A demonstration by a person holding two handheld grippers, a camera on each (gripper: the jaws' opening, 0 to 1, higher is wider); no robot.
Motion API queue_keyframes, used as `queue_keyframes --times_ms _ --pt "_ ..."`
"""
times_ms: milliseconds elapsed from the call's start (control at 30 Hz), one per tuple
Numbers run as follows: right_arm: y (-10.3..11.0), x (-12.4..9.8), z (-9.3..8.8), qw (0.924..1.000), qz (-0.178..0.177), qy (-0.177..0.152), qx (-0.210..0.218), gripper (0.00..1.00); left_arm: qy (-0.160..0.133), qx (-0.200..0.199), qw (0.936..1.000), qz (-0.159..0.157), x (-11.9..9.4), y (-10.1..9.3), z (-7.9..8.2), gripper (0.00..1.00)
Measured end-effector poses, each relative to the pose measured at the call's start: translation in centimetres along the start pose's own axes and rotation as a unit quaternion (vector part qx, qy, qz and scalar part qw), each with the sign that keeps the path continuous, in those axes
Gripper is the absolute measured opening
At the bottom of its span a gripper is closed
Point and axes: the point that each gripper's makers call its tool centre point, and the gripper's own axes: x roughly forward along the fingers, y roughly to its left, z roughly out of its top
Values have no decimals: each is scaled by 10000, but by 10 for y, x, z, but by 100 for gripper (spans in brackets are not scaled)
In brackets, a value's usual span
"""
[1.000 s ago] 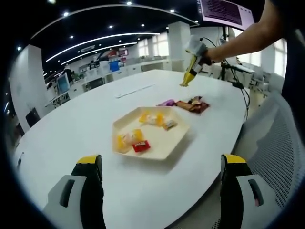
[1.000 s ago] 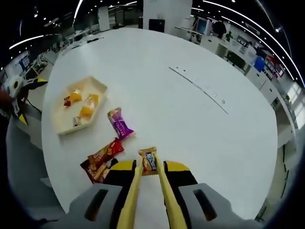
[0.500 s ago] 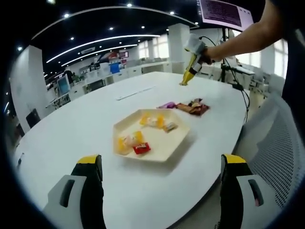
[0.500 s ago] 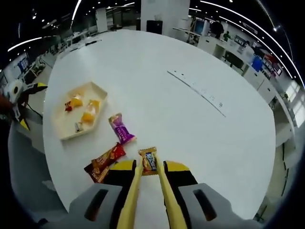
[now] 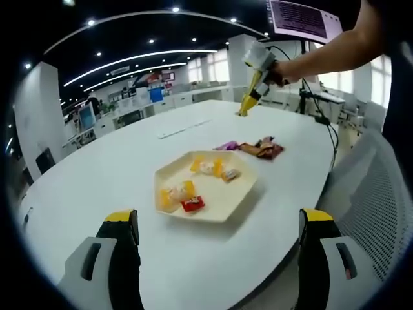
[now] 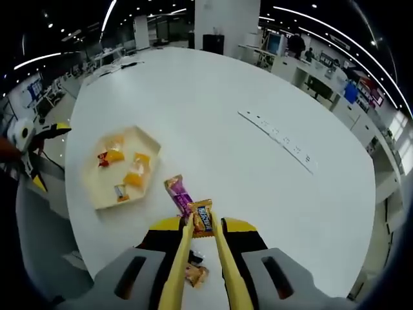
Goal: Place the target food into the container with the food tongs after gripping and lifting it, then release it inside without dropping or visibly crushing the food.
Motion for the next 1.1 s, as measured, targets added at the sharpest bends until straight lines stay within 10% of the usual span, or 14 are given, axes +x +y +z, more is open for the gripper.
queue_keyframes --times_ms 1100 --pt "148 37 98 9953 742 -478 -407 21 -204 -24 9998 8 -4 1 9 100"
